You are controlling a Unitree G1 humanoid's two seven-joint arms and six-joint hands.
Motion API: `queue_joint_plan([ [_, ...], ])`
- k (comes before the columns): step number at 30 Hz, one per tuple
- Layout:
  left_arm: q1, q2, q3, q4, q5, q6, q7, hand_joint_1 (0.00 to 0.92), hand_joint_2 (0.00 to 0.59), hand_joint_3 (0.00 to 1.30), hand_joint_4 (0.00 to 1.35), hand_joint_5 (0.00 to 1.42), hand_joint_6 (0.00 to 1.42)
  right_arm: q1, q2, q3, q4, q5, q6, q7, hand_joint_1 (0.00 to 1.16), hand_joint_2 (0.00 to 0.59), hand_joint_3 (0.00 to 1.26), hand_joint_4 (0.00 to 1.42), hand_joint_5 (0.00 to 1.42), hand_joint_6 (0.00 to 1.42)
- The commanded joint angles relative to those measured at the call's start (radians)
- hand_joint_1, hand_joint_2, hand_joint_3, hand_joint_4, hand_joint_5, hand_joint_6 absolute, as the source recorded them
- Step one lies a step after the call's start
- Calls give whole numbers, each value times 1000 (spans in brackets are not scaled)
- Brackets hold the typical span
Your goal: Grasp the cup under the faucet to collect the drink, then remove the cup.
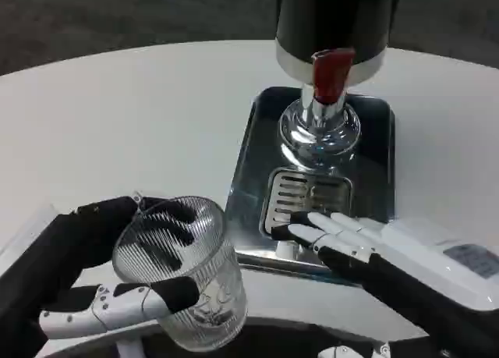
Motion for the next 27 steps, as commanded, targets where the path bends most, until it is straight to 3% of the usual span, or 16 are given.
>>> queue_joint_plan([
  [1,8,7,6,-21,-6,-6,-3,668,23,764,861,881,574,2,8,9,-15,3,-6,-9,465,442,74,0,0,0],
  [17,5,5,10,-8,-9,-11,-1,668,23,764,861,881,574,19,23,12,-15,-7,0,-7,467,442,64,0,0,0],
  [27,-48,13,67,84,-2,-38,12,668,23,764,861,881,574,10,38,40,-15,-26,17,-7,467,442,64,0,0,0],
])
